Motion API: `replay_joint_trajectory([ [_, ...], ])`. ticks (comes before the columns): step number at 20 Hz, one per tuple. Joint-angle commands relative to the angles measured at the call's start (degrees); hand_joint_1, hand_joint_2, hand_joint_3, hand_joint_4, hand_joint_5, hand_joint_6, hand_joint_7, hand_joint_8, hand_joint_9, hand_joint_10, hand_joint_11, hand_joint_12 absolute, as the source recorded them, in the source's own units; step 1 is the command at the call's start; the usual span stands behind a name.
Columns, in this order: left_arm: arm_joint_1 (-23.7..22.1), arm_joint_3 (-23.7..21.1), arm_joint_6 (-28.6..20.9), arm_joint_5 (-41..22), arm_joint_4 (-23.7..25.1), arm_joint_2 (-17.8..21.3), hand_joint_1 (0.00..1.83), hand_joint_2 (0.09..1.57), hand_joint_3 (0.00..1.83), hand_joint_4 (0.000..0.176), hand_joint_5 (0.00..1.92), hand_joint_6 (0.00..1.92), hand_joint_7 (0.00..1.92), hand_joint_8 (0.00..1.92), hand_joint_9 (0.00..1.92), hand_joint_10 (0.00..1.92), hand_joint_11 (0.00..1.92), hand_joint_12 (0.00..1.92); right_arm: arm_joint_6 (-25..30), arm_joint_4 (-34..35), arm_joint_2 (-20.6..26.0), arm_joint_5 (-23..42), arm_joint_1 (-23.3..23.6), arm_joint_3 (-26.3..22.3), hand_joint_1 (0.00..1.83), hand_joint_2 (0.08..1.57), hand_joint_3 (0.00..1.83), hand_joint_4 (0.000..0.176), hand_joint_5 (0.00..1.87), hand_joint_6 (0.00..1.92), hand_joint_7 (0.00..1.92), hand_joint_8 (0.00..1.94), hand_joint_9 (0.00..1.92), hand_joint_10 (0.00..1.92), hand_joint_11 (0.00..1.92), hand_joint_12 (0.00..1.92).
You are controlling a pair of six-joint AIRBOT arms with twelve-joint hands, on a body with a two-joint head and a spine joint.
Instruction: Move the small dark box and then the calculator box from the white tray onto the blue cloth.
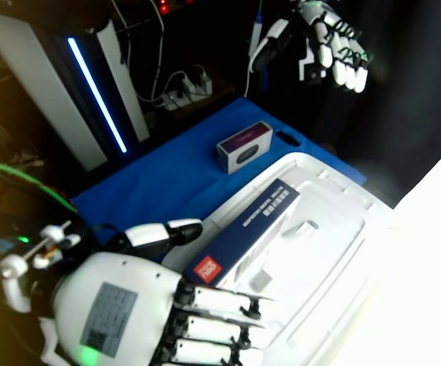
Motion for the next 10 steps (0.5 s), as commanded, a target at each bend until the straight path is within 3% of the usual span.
replay_joint_trajectory([
  [1,-0.13,0.01,-0.03,-8.06,-3.51,0.5,0.55,0.83,0.0,0.131,0.04,0.0,0.21,0.0,0.17,0.0,0.0,0.45,0.67,1.58,-0.25,6.13,1.05,0.4,0.97,0.77,0.0,0.0,0.76,0.01,0.83,0.01,0.77,0.04,0.35,0.99],
  [2,0.13,0.0,0.02,-8.38,-3.92,0.54,0.55,0.83,0.0,0.131,0.04,0.0,0.21,0.0,0.17,0.0,0.0,0.45,0.67,1.57,-0.34,6.13,1.06,0.43,0.97,0.77,0.0,0.0,0.76,0.01,0.83,0.01,0.77,0.04,0.35,0.99],
  [3,0.27,0.0,0.07,-8.55,-4.19,0.56,0.51,0.85,0.0,0.126,0.1,0.0,0.2,0.0,0.15,0.0,0.0,0.5,0.67,1.57,-0.59,6.12,1.04,0.65,1.17,0.97,0.01,0.0,1.19,0.39,1.2,0.05,1.23,0.23,0.87,1.2],
  [4,0.3,0.0,0.08,-8.68,-4.33,0.58,0.51,0.84,0.0,0.133,0.11,0.0,0.19,0.0,0.14,0.0,0.0,0.51,0.78,1.57,-0.83,6.12,0.97,0.84,1.28,0.99,0.0,0.0,1.26,0.29,1.34,0.4,1.38,0.3,1.09,1.18],
  [5,0.32,0.0,0.08,-8.92,-4.45,0.57,0.5,0.83,0.0,0.135,0.1,0.0,0.19,0.0,0.15,0.0,0.01,0.51,0.89,1.57,-0.99,6.12,0.8,0.96,1.3,0.99,0.0,0.0,1.31,0.19,1.34,0.55,1.42,0.32,1.17,1.16],
  [6,0.32,-0.04,0.08,-9.16,-4.61,0.56,0.49,0.82,0.0,0.134,0.1,0.0,0.18,0.0,0.15,0.0,0.01,0.51,0.96,1.57,-1.06,6.12,0.76,1.01,1.31,0.99,0.0,0.0,1.31,0.18,1.36,0.53,1.41,0.31,1.18,1.15],
  [8,0.32,-0.07,0.12,-9.53,-4.94,0.56,0.49,0.82,0.0,0.138,0.1,0.0,0.18,0.0,0.13,0.0,0.0,0.5,2.31,0.76,-1.07,6.13,0.74,1.24,1.31,1.0,0.0,0.0,1.21,0.39,1.38,0.47,1.43,0.27,1.19,1.11],
  [10,0.37,-0.11,0.34,-9.52,-5.17,0.54,0.49,0.82,0.0,0.13,0.1,0.0,0.2,0.0,0.14,0.0,0.0,0.48,6.64,-1.59,-1.09,7.31,0.75,2.01,1.3,1.03,0.0,0.0,1.11,0.55,1.3,0.63,1.43,0.24,1.18,1.12],
])
